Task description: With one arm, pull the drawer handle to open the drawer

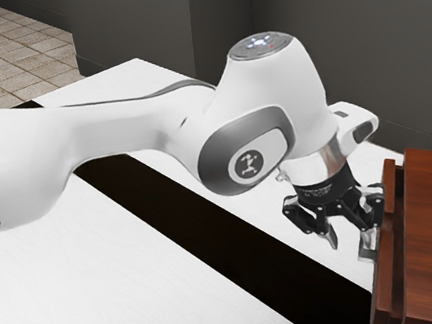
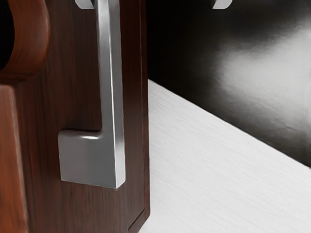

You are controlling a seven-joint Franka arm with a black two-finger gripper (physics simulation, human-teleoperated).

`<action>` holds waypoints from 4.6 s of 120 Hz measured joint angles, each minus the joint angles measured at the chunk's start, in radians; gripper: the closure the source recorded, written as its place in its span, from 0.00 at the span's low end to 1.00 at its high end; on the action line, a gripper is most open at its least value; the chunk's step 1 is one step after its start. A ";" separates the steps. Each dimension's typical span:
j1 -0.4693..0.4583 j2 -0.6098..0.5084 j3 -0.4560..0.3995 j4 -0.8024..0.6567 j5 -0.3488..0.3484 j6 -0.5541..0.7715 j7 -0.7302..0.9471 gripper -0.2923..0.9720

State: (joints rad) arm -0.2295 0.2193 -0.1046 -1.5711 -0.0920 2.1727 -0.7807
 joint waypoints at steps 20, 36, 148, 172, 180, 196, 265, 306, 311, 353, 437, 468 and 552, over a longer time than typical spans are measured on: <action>0.007 -0.015 0.000 -0.013 0.011 0.002 0.004 0.60; 0.012 -0.029 0.001 -0.044 0.014 0.003 0.005 0.61; 0.048 -0.111 0.002 -0.145 0.028 0.024 0.009 0.61; 0.055 -0.131 0.001 -0.169 0.034 0.031 0.009 0.61; 0.059 -0.137 0.002 -0.174 0.035 0.033 0.010 0.61; 0.060 -0.143 0.003 -0.183 0.044 0.035 0.010 0.61; 0.079 -0.190 0.005 -0.237 0.054 0.039 0.011 0.60; 0.075 -0.221 0.008 -0.273 0.070 0.051 0.011 0.60; 0.075 -0.223 0.006 -0.277 0.071 0.053 0.011 0.60; 0.072 -0.249 0.011 -0.306 0.072 0.059 0.012 0.56; 0.134 -0.304 0.012 -0.373 0.085 0.067 0.009 0.56; 0.138 -0.324 0.012 -0.396 0.086 0.072 0.008 0.56; 0.142 -0.369 0.022 -0.425 0.087 0.074 0.010 0.53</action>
State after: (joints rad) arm -0.0871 -0.1497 -0.0829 -1.9959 -0.0049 2.2472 -0.7707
